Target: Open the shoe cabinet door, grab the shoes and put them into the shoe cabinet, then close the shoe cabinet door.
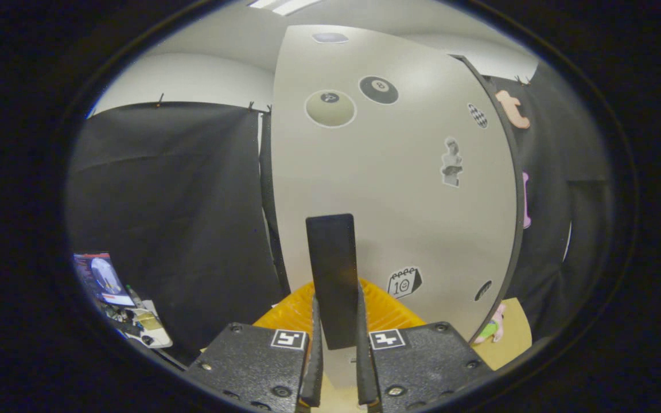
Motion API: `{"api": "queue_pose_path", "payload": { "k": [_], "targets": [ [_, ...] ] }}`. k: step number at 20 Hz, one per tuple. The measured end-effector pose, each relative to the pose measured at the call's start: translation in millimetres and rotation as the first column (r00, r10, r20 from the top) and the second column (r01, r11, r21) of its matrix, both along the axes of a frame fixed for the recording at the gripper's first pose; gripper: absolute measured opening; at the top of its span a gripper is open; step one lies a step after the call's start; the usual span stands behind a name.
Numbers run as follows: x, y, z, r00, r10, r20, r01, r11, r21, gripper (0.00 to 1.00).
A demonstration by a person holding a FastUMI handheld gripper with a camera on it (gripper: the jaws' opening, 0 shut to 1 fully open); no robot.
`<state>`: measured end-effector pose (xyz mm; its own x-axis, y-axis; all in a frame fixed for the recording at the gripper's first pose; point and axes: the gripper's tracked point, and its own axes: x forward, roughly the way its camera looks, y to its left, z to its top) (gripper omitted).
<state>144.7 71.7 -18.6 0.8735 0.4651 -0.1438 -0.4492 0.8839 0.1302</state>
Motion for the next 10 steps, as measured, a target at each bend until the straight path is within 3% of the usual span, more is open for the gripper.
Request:
{"api": "queue_pose_path", "payload": {
  "k": [10],
  "targets": [
    [-10, -28, 4, 0.998, 0.022, 0.057, -0.023, 1.000, 0.012, 0.27]
  ]
}}
